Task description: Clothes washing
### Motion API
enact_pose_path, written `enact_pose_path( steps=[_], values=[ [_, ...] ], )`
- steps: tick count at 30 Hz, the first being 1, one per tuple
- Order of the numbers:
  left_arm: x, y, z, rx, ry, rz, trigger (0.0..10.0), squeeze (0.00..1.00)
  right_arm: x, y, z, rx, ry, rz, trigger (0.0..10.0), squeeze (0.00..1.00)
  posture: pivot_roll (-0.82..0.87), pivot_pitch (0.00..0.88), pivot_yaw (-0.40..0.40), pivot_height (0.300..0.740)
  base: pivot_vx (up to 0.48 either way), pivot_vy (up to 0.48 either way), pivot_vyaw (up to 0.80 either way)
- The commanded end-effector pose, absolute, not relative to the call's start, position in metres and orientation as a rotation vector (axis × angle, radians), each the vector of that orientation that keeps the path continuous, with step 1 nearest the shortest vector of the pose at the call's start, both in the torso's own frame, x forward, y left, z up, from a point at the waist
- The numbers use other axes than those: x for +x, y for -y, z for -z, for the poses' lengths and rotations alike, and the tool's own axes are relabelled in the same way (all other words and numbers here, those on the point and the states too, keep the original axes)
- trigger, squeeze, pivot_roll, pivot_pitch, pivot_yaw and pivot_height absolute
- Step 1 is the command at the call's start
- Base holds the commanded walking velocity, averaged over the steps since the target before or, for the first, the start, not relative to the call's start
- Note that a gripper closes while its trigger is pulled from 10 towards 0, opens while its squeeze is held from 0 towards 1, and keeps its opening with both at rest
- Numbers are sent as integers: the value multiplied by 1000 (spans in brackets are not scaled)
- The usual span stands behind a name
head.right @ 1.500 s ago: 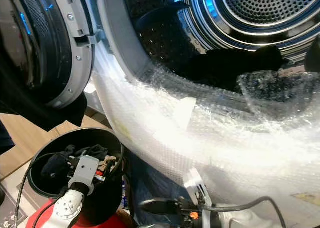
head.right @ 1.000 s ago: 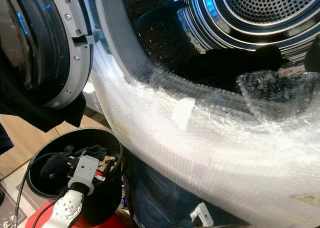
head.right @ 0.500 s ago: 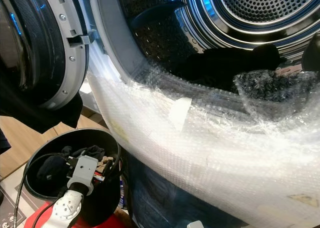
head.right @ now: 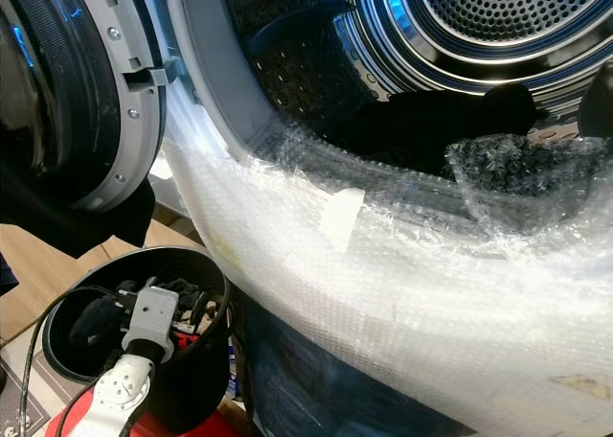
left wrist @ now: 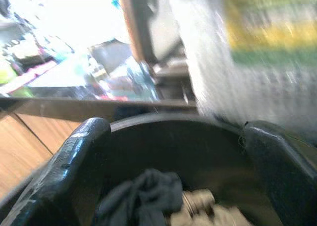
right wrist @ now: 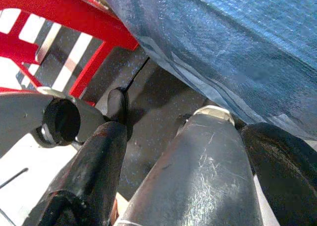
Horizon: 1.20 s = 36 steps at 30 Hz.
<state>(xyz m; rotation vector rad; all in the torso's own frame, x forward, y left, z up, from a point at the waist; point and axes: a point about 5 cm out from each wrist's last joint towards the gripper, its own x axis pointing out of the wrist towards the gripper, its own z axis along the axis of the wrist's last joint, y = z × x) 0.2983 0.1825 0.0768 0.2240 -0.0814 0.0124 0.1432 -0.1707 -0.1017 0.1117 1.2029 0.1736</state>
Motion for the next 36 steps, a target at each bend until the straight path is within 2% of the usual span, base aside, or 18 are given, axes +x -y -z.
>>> enact_pose_path(
  steps=[1, 3, 4, 6, 11, 12, 15, 21, 30, 33, 36],
  values=[
    [301, -193, -91, 191, 119, -57, 10000, 0, 132, 172, 106, 108, -1236, -153, 10000, 0, -46, 8, 86, 740, 0, 0, 0],
    [302, -199, -98, 144, 131, -95, 10000, 0, 129, 173, 107, 96, -1243, -151, 10000, 0, -46, 9, 91, 740, 0, 0, 0],
    [304, -215, -106, 38, 120, -193, 10000, 0, 125, 171, 108, 86, -1251, -150, 10000, 0, -41, 13, 91, 740, 0, 0, 0],
    [305, -231, -111, -28, 110, -266, 10000, 0, 122, 170, 109, 84, -1256, -148, 10000, 0, -35, 15, 91, 740, 0, 0, 0],
    [306, -269, -112, -97, 5, -357, 10000, 0, 120, 165, 111, 73, -1265, -159, 10000, 0, -28, 19, 96, 740, 0, 0, 0],
    [306, -275, -111, -102, -13, -355, 10000, 1000, 119, 163, 111, 74, -1266, -161, 10000, 0, -28, 19, 97, 740, 0, 0, 0],
    [303, -293, -100, -120, -141, -354, 10000, 1000, 117, 160, 112, 72, -1271, -166, 10000, 0, -29, 20, 100, 740, 0, 0, 0],
    [299, -306, -83, -99, -312, -286, 10000, 1000, 121, 160, 111, 70, -1263, -173, 10000, 0, -31, 20, 110, 740, 0, 0, 0],
    [305, -313, -81, -216, -342, -289, 10000, 1000, 122, 159, 110, 54, -1261, -184, 10000, 0, -30, 24, 111, 740, 0, 0, 0],
    [314, -303, -81, -304, -349, -223, 10000, 1000, 122, 159, 110, 49, -1261, -184, 10000, 0, -36, 27, 113, 740, 0, 0, 0],
    [317, -299, -81, -292, -362, -195, 10000, 1000, 122, 159, 110, 48, -1262, -185, 10000, 0, -41, 29, 113, 740, 0, 0, 0]
  ],
)
